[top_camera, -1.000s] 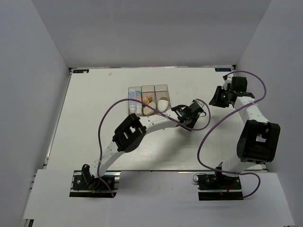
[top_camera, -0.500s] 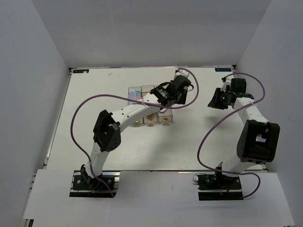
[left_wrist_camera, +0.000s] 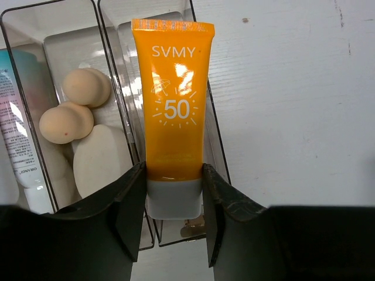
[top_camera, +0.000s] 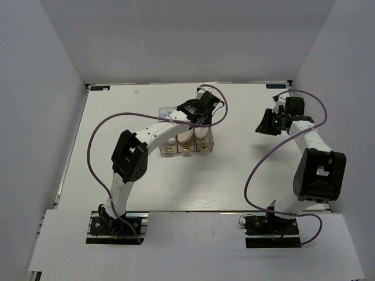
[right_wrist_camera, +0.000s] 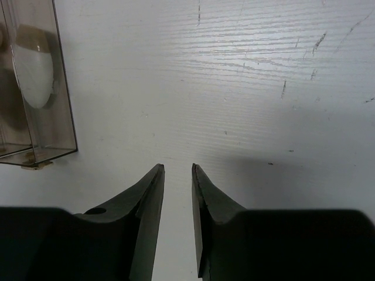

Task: Organize the makeup

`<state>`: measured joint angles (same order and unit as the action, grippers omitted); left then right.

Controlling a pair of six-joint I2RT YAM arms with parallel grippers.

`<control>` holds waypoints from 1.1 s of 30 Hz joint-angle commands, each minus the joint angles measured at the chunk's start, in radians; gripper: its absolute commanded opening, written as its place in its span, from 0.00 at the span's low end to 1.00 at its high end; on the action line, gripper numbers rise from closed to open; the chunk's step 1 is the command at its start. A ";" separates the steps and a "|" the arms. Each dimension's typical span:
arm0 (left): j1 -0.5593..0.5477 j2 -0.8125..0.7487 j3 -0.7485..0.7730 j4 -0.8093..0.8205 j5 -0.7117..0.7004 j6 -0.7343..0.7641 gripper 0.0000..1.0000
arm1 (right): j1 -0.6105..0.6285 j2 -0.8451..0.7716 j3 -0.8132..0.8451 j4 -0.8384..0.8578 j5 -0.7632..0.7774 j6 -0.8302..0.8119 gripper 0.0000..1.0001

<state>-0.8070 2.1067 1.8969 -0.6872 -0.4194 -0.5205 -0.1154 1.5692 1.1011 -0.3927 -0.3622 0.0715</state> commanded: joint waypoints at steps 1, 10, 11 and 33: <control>0.000 -0.005 0.011 0.011 0.020 -0.015 0.44 | 0.003 -0.023 0.000 0.003 -0.021 -0.007 0.32; 0.000 0.042 0.031 -0.017 0.034 -0.027 0.65 | 0.003 -0.018 0.005 -0.005 -0.026 -0.012 0.37; 0.000 0.041 0.031 -0.018 0.031 -0.030 0.65 | 0.005 -0.018 0.005 -0.006 -0.026 -0.012 0.37; 0.132 -0.658 -0.600 0.270 0.254 -0.127 0.98 | 0.056 -0.060 0.071 0.008 -0.149 -0.240 0.89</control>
<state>-0.7212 1.5562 1.3941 -0.4648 -0.2039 -0.5743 -0.0700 1.5593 1.1286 -0.4347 -0.5060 -0.1307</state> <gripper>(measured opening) 0.981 0.885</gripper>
